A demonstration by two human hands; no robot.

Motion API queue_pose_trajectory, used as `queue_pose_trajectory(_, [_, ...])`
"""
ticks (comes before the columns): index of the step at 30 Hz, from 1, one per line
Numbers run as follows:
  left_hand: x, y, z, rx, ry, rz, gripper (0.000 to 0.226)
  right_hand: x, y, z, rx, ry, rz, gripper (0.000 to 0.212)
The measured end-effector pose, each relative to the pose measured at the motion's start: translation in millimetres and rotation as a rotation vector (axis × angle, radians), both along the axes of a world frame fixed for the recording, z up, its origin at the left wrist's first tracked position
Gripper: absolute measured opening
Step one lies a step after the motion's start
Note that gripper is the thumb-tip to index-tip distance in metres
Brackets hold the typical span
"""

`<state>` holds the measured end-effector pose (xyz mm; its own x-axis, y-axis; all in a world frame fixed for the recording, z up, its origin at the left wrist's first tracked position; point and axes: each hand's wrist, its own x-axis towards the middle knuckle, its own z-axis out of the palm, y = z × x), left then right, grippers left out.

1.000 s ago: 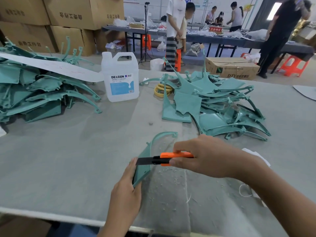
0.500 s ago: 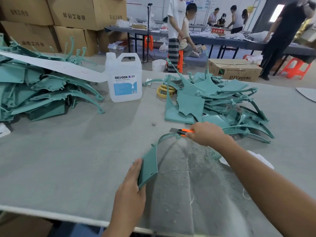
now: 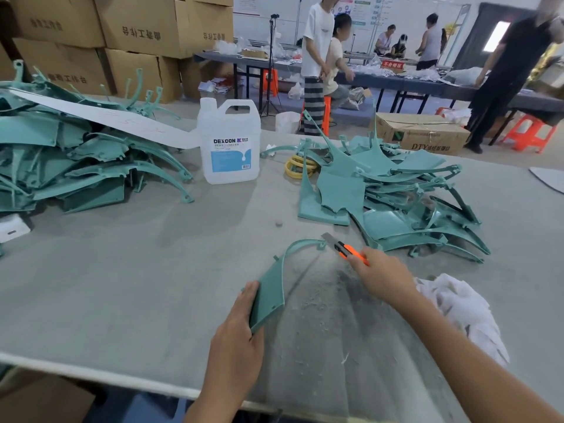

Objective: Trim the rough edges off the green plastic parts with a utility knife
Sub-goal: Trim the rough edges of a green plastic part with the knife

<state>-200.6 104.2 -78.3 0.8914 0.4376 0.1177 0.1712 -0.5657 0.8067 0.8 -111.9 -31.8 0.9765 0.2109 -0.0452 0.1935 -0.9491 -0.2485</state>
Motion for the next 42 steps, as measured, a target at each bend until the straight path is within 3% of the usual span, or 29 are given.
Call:
queue_pose_trajectory(6, [0.5,1.6,-4.5,0.007,0.019,0.015,0.066,-81.8,6.8,5.7,0.488,0.07,0.218,0.028])
queue_pose_trajectory(11, [2.2,0.3,-2.5,-0.035,0.038,0.046,0.065,-125.4,18.8,1.7,0.647,0.242,0.399,0.038])
queue_pose_trajectory(17, [0.6,-1.4,0.7,-0.002,0.026,0.029,0.064,-77.3,34.8,-7.8,0.389,-0.006,0.222,0.036])
queue_pose_trajectory(22, [-0.1,-1.4,2.7,-0.009,0.02,0.011,0.064,-9.7,33.3,-13.4,0.042,-0.039,0.007,0.042])
queue_pose_trajectory(27, [-2.2,-0.7,4.5,-0.021,-0.001,0.016,0.062,18.2,13.6,-13.6,-0.056,-0.017,-0.107,0.04])
queue_pose_trajectory(31, [-2.3,-0.9,4.2,-0.006,-0.023,0.02,0.062,-6.9,3.8,-13.5,0.199,-0.036,-0.104,0.043])
queue_pose_trajectory(36, [2.1,-9.2,7.3,0.13,-0.114,-0.006,0.067,-78.8,21.4,14.3,0.955,0.288,0.02,0.045])
queue_pose_trajectory(39, [7.8,-17.5,11.1,0.311,-0.153,-0.039,0.071,-111.9,37.8,23.6,1.082,0.427,0.165,0.04])
queue_pose_trajectory(42, [11.3,-16.6,15.1,0.378,-0.113,-0.141,0.079,-119.5,46.1,26.7,1.098,0.37,0.178,0.026])
